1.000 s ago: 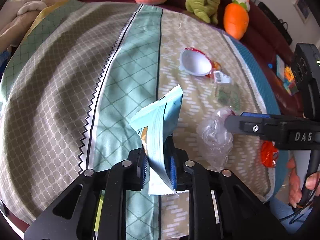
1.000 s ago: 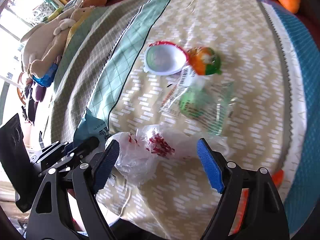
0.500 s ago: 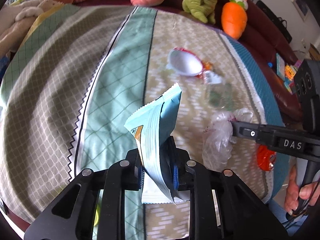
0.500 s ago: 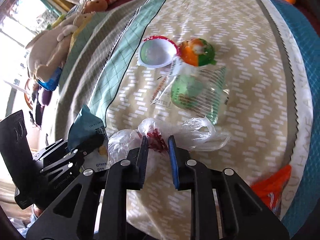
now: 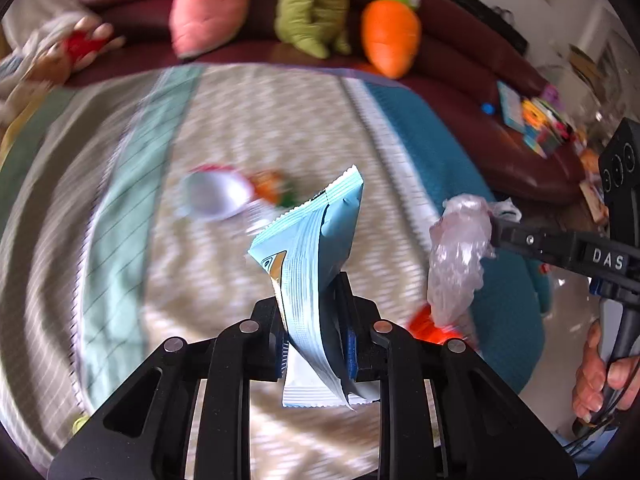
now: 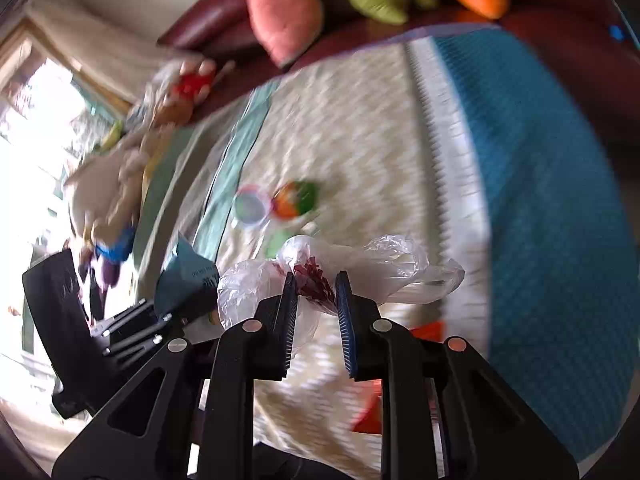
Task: Collect trash
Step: 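Carry the wrapper and plastic bag toward the teal bin with both tools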
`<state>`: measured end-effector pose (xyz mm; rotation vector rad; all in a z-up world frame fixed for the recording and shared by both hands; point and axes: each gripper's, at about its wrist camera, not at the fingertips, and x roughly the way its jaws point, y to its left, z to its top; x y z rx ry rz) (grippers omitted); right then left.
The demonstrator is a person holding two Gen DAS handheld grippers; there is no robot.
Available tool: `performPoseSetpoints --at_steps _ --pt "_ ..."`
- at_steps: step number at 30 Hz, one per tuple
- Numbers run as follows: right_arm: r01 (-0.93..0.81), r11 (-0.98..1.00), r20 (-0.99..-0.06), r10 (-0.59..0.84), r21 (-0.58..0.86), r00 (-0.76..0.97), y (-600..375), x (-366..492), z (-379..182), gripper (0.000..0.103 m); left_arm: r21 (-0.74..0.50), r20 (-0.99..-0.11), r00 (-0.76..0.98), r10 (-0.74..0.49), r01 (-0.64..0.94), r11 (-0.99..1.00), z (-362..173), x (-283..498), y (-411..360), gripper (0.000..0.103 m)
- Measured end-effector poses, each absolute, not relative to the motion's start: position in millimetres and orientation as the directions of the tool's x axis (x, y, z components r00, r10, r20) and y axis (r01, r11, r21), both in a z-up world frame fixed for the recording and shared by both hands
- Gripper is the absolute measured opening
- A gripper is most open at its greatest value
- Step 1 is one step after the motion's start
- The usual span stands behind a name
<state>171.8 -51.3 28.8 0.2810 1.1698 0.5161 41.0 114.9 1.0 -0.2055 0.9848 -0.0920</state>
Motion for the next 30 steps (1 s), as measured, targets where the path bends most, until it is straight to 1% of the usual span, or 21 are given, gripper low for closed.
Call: performPoseSetpoints --at_steps 4,10,22,30 --pt "-0.177 0.867 -0.786 0.497 0.466 0.368 -101.6 176.6 42.9 0.019 -0.217 -0.802 0.559 -0.209 0.053 0.975 11.7 59.7 67.6 0.022" --pt "-0.058 0.886 -0.773 0.431 0.459 0.465 -192.6 173.7 53.1 0.019 -0.22 -0.797 0.542 -0.266 0.149 0.964 13.7 85.5 -8.3 0.022" --pt "0.185 0.846 -0.744 0.312 0.501 0.591 -350.9 143.1 45.8 0.019 -0.204 -0.805 0.475 -0.355 0.341 0.918 12.2 110.0 -151.1 0.022" --pt "0.321 0.804 -0.749 0.215 0.5 0.626 -432.5 125.4 26.1 0.019 -0.201 -0.821 0.428 -0.378 0.404 0.892 0.3 127.8 -226.8 0.022"
